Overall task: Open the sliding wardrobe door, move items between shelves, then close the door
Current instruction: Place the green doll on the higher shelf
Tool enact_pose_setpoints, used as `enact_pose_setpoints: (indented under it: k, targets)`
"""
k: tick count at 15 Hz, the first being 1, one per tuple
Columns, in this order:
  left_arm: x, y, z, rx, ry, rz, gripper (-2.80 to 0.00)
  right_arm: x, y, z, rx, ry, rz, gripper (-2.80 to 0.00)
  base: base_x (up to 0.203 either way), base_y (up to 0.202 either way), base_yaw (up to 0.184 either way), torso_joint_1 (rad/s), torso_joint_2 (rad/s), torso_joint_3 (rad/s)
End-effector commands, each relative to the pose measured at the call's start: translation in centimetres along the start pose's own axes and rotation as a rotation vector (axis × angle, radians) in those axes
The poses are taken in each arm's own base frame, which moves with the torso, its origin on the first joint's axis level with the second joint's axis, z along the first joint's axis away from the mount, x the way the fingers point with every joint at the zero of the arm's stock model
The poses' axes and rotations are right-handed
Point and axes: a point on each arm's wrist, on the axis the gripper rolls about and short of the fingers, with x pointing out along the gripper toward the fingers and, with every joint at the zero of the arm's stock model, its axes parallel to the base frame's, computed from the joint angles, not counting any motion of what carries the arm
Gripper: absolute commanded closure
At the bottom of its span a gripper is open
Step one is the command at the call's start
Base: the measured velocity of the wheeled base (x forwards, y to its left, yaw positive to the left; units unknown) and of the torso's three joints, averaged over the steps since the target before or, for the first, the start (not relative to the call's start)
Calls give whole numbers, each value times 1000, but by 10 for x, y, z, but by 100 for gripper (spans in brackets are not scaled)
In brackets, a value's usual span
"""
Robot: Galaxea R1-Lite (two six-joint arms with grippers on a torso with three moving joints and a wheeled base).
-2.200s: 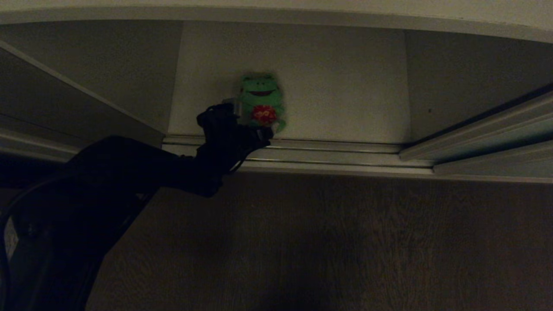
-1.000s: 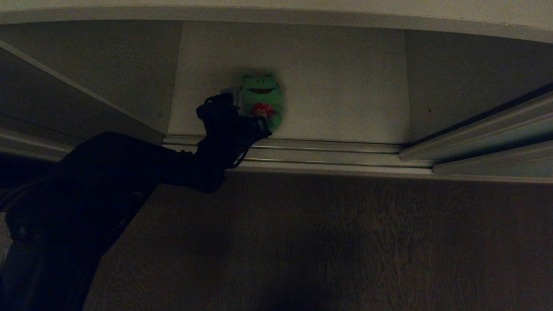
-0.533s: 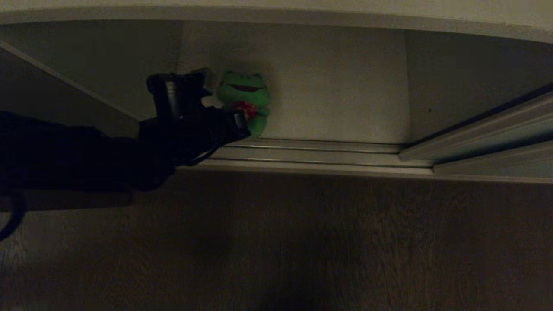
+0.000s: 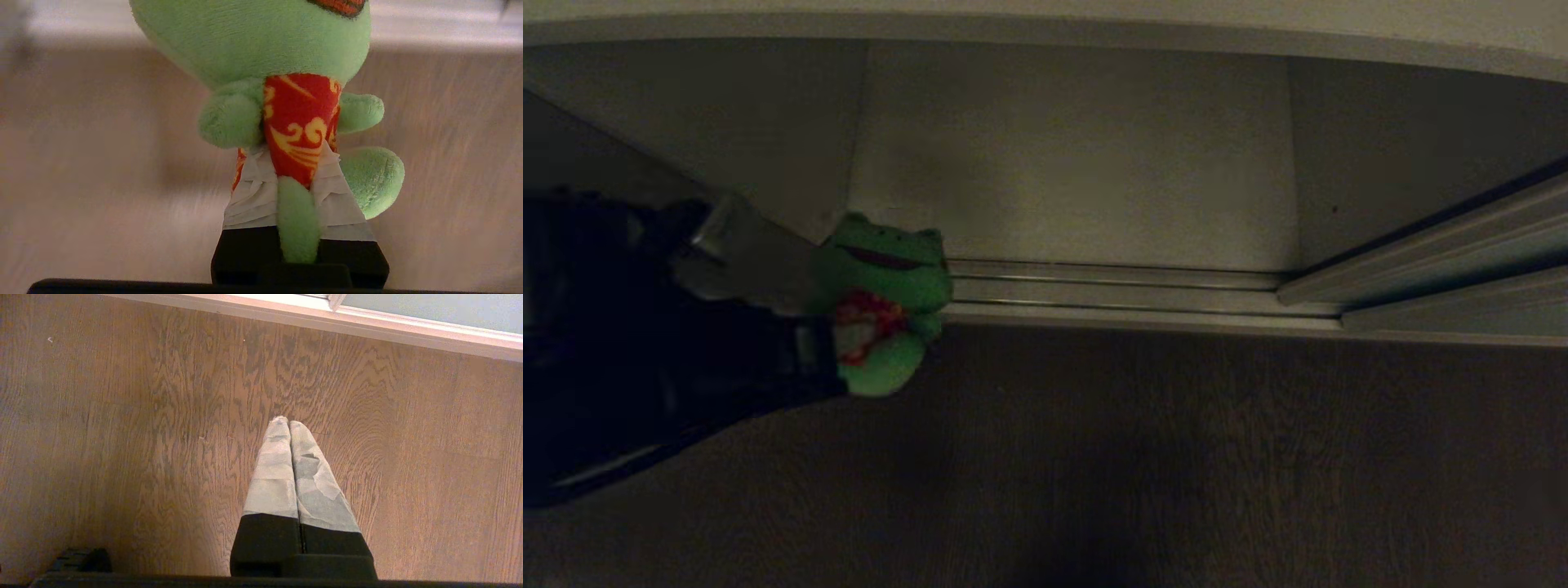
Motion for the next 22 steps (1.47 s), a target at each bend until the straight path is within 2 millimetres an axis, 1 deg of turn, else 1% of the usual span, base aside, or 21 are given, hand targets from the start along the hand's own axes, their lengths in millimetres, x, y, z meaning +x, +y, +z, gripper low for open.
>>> enact_pose_setpoints:
  k: [1,4,5,7,8,9,10,11,12,14,16,17,18,21,22]
  targets:
    - [-66,8,-12,-11,-63,20,0,0,0,0,-1,-3,0,0,0,0,0,0,0,0]
    - [-122,21,-34,-23,-94,133,0,0,0,0,-1,-3,0,0,0,0,0,0,0,0]
    - [-141,22,-45,-18,-110,158,0,0,0,0,-1,-4,0,0,0,0,0,0,0,0]
    - [-173,21,-74,10,-147,177,0,0,0,0,-1,-3,0,0,0,0,0,0,0,0]
    - [-187,20,-92,32,-171,182,0,0,0,0,-1,-3,0,0,0,0,0,0,0,0]
    - [-194,21,-110,49,-184,200,0,0,0,0,-1,-3,0,0,0,0,0,0,0,0]
    - [-196,22,-123,49,-182,246,0,0,0,0,-1,-3,0,0,0,0,0,0,0,0]
    - [-189,26,-137,40,-138,314,0,0,0,0,-1,-3,0,0,0,0,0,0,0,0]
    - [-183,28,-145,40,-100,336,0,0,0,0,-1,-3,0,0,0,0,0,0,0,0]
    - [-181,27,-139,105,-153,341,0,0,0,0,-1,-3,0,0,0,0,0,0,0,0]
    - [-178,24,-141,135,-172,366,0,0,0,0,-1,-3,0,0,0,0,0,0,0,0]
    - [-173,24,-149,148,-169,327,0,0,0,0,-1,-3,0,0,0,0,0,0,0,0]
    - [-174,23,-156,159,-186,314,0,0,0,0,-1,-3,0,0,0,0,0,0,0,0]
    - [-179,24,-189,206,-273,286,0,0,0,0,-1,-4,0,0,0,0,0,0,0,0]
    - [-176,26,-201,218,-273,285,0,0,0,0,-1,-3,0,0,0,0,0,0,0,0]
